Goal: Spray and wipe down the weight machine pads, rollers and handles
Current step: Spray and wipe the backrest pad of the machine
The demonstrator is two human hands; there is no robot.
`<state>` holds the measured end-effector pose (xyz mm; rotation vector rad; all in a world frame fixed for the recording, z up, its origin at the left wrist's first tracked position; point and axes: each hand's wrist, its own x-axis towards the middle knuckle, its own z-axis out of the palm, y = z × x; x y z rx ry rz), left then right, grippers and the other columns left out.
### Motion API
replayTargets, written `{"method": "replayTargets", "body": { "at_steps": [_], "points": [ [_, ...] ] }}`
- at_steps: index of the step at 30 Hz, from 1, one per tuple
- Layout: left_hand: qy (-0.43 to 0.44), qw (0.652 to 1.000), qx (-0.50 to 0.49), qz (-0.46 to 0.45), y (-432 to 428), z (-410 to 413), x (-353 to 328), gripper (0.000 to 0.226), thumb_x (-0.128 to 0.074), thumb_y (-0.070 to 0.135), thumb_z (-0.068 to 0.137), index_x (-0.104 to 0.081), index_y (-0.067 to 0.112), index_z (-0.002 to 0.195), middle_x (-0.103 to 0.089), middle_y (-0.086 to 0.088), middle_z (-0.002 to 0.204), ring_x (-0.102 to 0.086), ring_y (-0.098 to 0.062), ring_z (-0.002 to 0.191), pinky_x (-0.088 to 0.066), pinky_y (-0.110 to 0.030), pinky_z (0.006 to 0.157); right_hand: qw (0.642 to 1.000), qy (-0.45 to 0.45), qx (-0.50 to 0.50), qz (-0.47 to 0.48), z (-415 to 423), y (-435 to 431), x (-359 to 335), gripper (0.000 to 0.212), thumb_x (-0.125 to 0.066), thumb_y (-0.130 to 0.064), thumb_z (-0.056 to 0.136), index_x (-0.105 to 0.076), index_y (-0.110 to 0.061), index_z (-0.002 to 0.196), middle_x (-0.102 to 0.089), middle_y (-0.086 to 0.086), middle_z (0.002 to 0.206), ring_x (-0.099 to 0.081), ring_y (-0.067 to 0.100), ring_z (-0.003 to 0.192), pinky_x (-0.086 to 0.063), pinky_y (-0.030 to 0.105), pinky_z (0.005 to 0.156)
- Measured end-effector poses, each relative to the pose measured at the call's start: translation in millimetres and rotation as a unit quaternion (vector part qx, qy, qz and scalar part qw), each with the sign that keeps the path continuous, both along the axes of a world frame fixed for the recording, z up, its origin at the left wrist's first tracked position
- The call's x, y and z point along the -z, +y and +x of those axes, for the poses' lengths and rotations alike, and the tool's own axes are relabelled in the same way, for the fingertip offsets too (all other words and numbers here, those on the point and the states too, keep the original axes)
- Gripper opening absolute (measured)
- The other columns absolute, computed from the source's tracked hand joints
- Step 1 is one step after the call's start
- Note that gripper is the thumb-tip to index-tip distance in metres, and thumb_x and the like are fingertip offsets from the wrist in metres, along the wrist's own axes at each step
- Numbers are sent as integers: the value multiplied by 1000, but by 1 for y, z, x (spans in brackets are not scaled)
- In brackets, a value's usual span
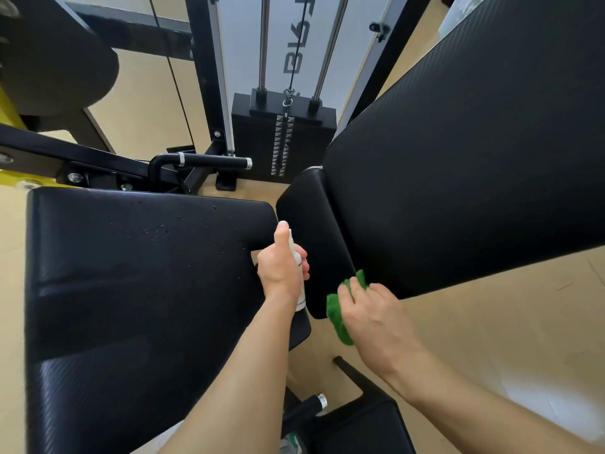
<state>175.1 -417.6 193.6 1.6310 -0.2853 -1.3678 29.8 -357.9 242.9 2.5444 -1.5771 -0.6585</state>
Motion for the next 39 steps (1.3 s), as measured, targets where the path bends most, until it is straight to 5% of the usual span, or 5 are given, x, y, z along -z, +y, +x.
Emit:
{"method": "replayTargets", "body": {
  "at_steps": [5,17,29,35,39],
  "points": [
    [36,997,75,7,-34,1,-3,63,-54,54,101,-58,9,57,-55,-2,49,-53,-16,46,-49,-27,49,968,-167,63,-179,-2,-69,-55,62,-45,0,72,-62,-2,131,-69,17,121,-66,37,108,-51,46,100],
    [83,988,123,45,-93,-7,2,56,-53,51,96,-58,11,56,-53,-3,50,-47,-18,44,-45,-30,52,947,-205,57,-241,16,-183,-71,61,-59,3,80,-53,-7,141,-63,16,132,-59,36,120,-31,46,119],
    [32,995,-67,63,-86,11,10,66,-47,63,101,-62,10,64,-60,-4,57,-56,-18,54,-50,-31,58,981,146,-103,-69,60,-153,28,49,-31,-23,105,-42,4,146,-42,26,152,-19,44,150,-6,59,123],
    [47,993,-81,75,-88,12,0,65,-48,61,100,-62,9,63,-59,-5,56,-56,-18,53,-50,-32,57,963,219,-160,13,28,-98,8,50,-30,-15,105,-34,14,145,-36,36,150,-15,54,147,12,66,113],
    [23,992,-106,65,-94,18,2,64,-48,61,99,-65,8,67,-61,-6,59,-59,-20,57,-52,-33,59,970,213,-109,-36,68,-167,5,50,-38,-30,104,-48,0,143,-44,27,149,-16,50,148,-1,68,119]
  ]
}}
